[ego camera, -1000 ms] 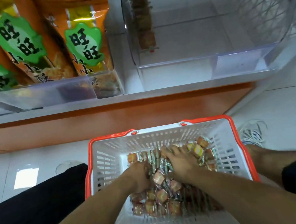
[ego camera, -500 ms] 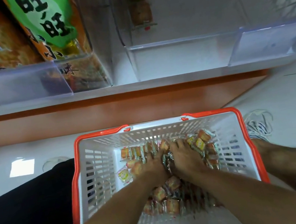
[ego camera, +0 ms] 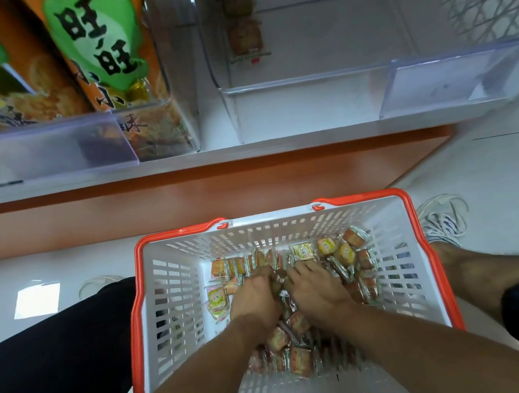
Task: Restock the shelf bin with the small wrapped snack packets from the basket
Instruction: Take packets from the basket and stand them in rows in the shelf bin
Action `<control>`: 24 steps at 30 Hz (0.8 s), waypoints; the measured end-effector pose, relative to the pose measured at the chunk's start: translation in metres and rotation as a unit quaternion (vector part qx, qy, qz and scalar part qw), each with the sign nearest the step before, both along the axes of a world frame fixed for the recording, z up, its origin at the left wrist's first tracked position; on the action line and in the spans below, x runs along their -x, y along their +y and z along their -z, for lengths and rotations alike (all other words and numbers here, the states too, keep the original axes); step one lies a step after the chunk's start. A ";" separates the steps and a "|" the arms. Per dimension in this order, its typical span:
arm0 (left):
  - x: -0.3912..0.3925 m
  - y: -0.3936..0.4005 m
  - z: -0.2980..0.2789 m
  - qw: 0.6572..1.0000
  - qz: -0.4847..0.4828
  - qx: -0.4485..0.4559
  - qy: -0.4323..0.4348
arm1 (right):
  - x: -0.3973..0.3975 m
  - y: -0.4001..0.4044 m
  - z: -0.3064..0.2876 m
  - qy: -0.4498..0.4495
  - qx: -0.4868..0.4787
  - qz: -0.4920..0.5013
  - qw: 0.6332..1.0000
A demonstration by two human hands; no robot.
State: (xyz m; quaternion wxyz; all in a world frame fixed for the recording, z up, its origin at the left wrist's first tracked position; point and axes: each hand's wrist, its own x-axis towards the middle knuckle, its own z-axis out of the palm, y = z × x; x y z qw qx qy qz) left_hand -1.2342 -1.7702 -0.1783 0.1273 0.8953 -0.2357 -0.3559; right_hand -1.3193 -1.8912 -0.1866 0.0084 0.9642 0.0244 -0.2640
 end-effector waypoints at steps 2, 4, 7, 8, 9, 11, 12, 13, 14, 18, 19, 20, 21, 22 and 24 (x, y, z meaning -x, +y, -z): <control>-0.003 0.003 0.000 0.999 -0.032 0.015 0.020 | -0.005 0.005 -0.001 0.027 -0.004 0.019 0.999; -0.004 0.006 -0.001 0.998 -0.060 0.021 0.027 | -0.010 0.009 -0.005 0.083 0.018 0.024 0.996; -0.006 0.009 -0.007 0.993 -0.111 0.037 0.033 | -0.015 0.011 -0.013 0.110 0.020 0.030 0.993; -0.008 0.010 -0.010 0.990 -0.132 0.040 0.041 | -0.016 0.010 -0.016 0.103 -0.008 0.054 0.993; -0.011 0.010 -0.014 0.986 -0.155 0.043 0.053 | -0.017 0.008 -0.021 0.101 -0.039 0.082 0.991; -0.020 0.010 -0.026 0.975 -0.196 0.054 0.092 | -0.022 -0.001 -0.036 0.111 -0.081 0.115 0.984; -0.026 0.008 -0.033 0.970 -0.210 0.057 0.111 | -0.027 -0.007 -0.048 0.120 -0.104 0.128 0.979; -0.033 0.006 -0.041 0.966 -0.215 0.057 0.128 | -0.032 -0.015 -0.060 0.128 -0.137 0.146 0.971; -0.041 0.004 -0.050 0.965 -0.213 0.059 0.142 | -0.037 -0.023 -0.074 0.132 -0.165 0.164 0.964; -0.066 -0.001 -0.100 0.964 -0.186 0.091 0.170 | -0.051 -0.049 -0.142 0.121 -0.193 0.163 0.960; -0.070 -0.003 -0.115 0.963 -0.179 0.097 0.178 | -0.053 -0.054 -0.161 0.120 -0.190 0.147 0.963; -0.072 -0.005 -0.132 0.960 -0.170 0.103 0.199 | -0.054 -0.058 -0.181 0.121 -0.188 0.126 0.967; -0.073 -0.007 -0.152 0.954 -0.156 0.109 0.229 | -0.056 -0.062 -0.203 0.119 -0.188 0.105 0.969; -0.074 -0.010 -0.172 0.949 -0.135 0.116 0.259 | -0.057 -0.065 -0.226 0.110 -0.193 0.088 0.971; -0.076 -0.016 -0.216 0.935 -0.093 0.145 0.310 | -0.059 -0.072 -0.275 0.070 -0.216 0.067 0.972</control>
